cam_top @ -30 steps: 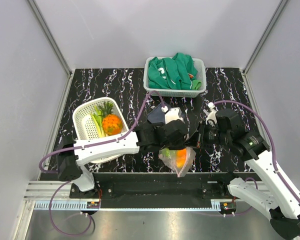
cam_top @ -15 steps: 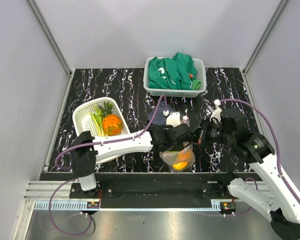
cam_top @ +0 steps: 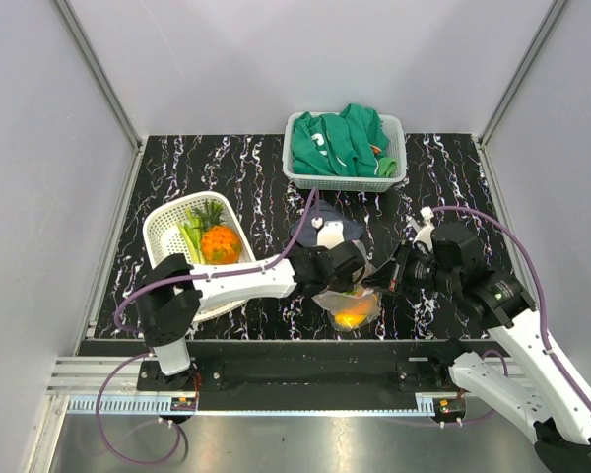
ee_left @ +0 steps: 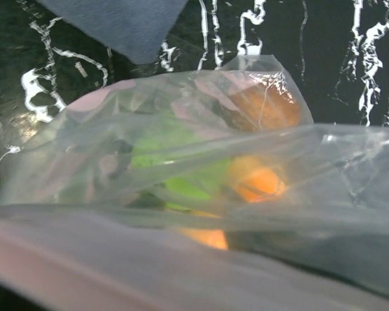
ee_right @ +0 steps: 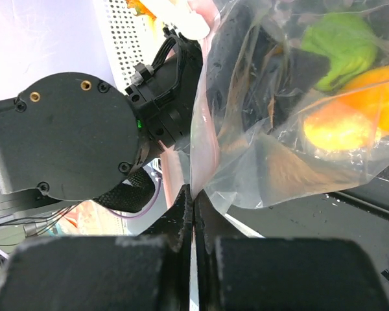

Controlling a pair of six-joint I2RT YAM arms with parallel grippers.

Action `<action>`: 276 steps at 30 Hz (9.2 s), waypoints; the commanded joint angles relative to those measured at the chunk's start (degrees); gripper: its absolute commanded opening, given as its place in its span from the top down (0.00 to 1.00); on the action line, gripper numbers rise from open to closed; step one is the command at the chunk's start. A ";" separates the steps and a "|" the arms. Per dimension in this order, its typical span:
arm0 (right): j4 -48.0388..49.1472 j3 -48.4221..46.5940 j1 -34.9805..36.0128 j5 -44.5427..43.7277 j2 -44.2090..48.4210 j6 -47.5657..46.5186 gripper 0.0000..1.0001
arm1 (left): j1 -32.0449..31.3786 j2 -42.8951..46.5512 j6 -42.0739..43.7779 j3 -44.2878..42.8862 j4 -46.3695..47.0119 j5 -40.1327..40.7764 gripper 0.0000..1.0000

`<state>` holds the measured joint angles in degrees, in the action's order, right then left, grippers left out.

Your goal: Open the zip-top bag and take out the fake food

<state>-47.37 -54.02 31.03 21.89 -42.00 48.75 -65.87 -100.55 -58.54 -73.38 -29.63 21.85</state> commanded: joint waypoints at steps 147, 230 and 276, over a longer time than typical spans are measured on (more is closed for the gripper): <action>-2.65 -10.76 0.26 -5.11 0.25 -14.13 1.00 | 0.84 39.84 16.26 5.38 12.48 -21.94 0.69; -0.96 8.49 0.26 -4.84 14.57 -0.76 1.00 | -6.03 -13.79 8.09 -1.67 5.98 -8.22 0.33; -7.11 -4.87 0.26 -9.67 7.90 -11.13 1.00 | -17.80 11.95 28.40 -5.11 12.65 25.26 1.00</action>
<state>-56.31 -58.94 31.14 13.37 -33.65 40.16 -81.30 -96.53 -26.02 -79.24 -27.00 42.00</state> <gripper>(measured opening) 0.008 0.572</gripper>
